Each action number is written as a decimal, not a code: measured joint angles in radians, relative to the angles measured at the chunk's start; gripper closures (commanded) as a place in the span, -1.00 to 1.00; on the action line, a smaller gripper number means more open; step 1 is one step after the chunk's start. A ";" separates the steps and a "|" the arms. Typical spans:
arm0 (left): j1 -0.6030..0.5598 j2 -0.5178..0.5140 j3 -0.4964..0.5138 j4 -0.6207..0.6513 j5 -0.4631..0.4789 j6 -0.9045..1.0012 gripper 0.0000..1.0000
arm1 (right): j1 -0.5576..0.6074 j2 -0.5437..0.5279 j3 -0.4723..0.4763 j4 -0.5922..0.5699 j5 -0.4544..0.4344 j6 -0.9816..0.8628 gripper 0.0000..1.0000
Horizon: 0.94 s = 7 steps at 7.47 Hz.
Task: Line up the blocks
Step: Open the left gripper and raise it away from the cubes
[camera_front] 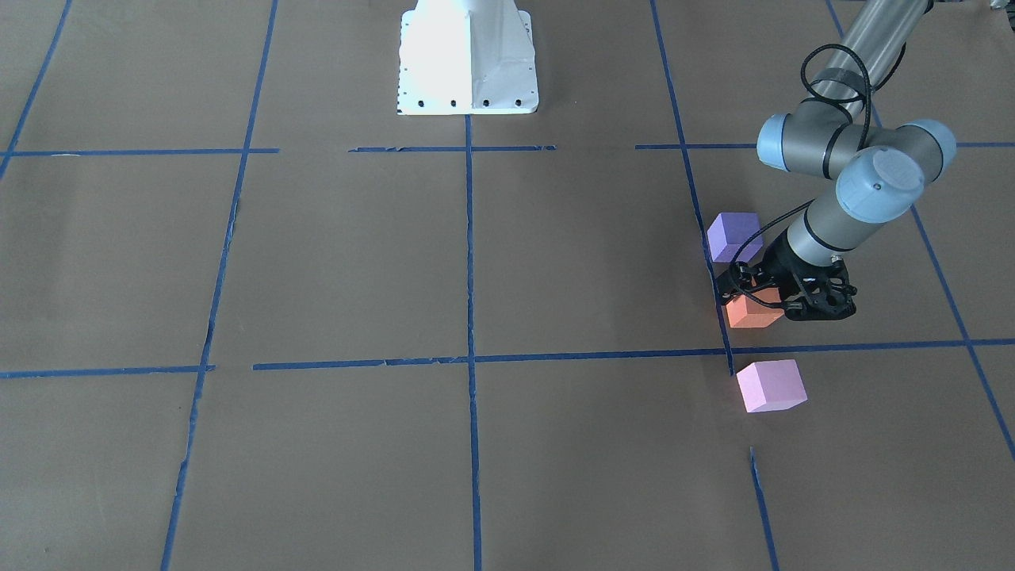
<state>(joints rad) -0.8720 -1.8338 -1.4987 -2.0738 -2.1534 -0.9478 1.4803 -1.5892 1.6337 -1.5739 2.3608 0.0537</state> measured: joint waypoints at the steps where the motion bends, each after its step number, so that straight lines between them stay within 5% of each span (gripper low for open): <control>1: -0.003 0.004 -0.017 0.001 -0.001 0.002 -1.00 | 0.000 0.000 0.000 0.000 0.000 0.000 -1.00; 4: -0.051 0.014 -0.107 0.043 -0.023 0.013 -1.00 | 0.000 0.000 0.000 0.000 0.000 0.000 -1.00; 7: -0.169 0.011 -0.261 0.276 -0.039 0.149 -1.00 | 0.000 0.000 0.000 -0.001 0.000 0.000 -1.00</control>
<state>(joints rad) -1.0410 -1.8231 -1.7596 -1.7979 -2.1927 -0.7983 1.4803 -1.5892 1.6337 -1.5745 2.3608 0.0537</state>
